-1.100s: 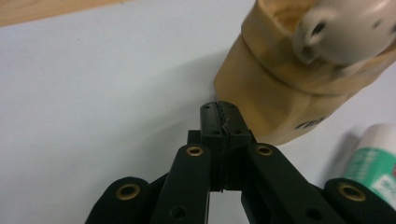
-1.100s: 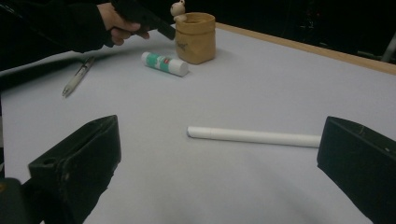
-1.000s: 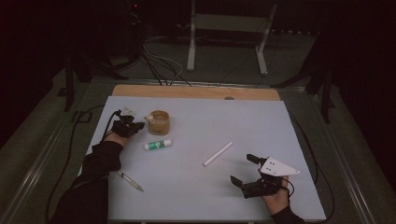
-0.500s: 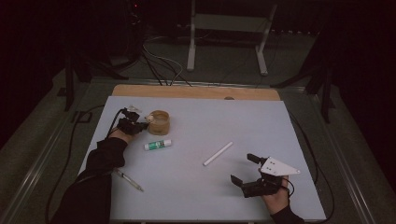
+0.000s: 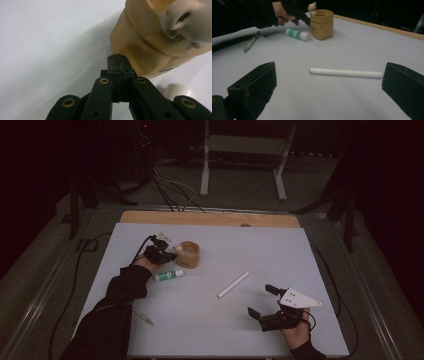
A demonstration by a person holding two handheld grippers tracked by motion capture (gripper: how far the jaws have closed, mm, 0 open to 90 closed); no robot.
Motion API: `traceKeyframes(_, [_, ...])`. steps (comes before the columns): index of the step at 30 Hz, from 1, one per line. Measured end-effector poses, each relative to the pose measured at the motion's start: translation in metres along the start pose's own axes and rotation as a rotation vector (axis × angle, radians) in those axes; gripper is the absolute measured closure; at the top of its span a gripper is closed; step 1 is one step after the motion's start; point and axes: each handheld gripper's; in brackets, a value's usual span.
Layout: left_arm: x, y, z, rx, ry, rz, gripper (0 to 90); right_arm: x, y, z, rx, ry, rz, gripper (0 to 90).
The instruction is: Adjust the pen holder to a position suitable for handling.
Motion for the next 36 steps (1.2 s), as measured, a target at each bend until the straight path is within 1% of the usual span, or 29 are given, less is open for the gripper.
traceKeyframes(2, [0.006,-0.006,0.006,-0.013,-0.012,-0.006,90.0,0.000,0.000,0.000,0.000,0.001,0.000,0.0])
traceKeyframes(3, [0.008,-0.008,0.009,-0.015,-0.024,-0.019,90.0,0.000,0.000,0.000,-0.001,0.002,0.001,0.0])
traceKeyframes(4, [0.011,-0.011,0.012,-0.025,-0.029,-0.024,90.0,0.000,0.001,0.000,-0.002,0.002,0.003,0.0])
traceKeyframes(6, [0.016,-0.016,0.020,-0.041,-0.055,-0.042,90.0,0.000,0.001,0.001,-0.002,-0.001,0.003,0.0])
traceKeyframes(7, [0.019,-0.018,0.024,-0.057,-0.062,-0.046,90.0,0.000,0.001,0.001,-0.002,-0.001,0.003,0.0])
traceKeyframes(9, [0.023,-0.024,0.032,-0.070,-0.085,-0.058,90.0,0.000,0.001,0.001,-0.002,-0.001,0.004,0.0])
traceKeyframes(10, [0.025,-0.026,0.035,-0.077,-0.096,-0.063,90.0,0.000,0.001,0.001,-0.002,-0.001,0.004,0.0])
traceKeyframes(11, [0.025,-0.026,0.035,-0.077,-0.096,-0.063,90.0,0.000,0.001,0.001,-0.002,-0.001,0.004,0.0])
traceKeyframes(12, [0.030,-0.031,0.043,-0.087,-0.111,-0.073,90.0,0.000,0.001,0.001,-0.004,0.000,0.004,0.0])
traceKeyframes(16, [0.036,-0.037,0.054,-0.105,-0.138,-0.084,90.0,0.000,0.001,0.002,-0.004,-0.001,0.005,0.0])
traceKeyframes(23, [0.044,-0.046,0.072,-0.143,-0.164,-0.086,90.0,0.000,0.002,0.002,-0.004,-0.001,0.007,0.0])
traceKeyframes(24, [0.045,-0.047,0.075,-0.149,-0.173,-0.088,90.0,0.000,0.002,0.002,-0.005,-0.001,0.007,0.0])
traceKeyframes(25, [0.047,-0.048,0.077,-0.149,-0.175,-0.088,90.0,0.000,0.002,0.002,-0.004,-0.001,0.007,0.0])
traceKeyframes(26, [0.048,-0.049,0.079,-0.151,-0.181,-0.089,90.0,0.000,0.002,0.002,-0.004,-0.001,0.007,0.0])
traceKeyframes(36, [0.055,-0.059,0.090,-0.167,-0.187,-0.087,90.0,0.000,0.002,0.003,-0.008,0.002,0.007,0.0])
Point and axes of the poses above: each handheld gripper's, and its own axes: y roughly backward along the jaws, x roughly out of its top, z roughly to its right, and after that the axes turned 11 degrees about -x, right-handed
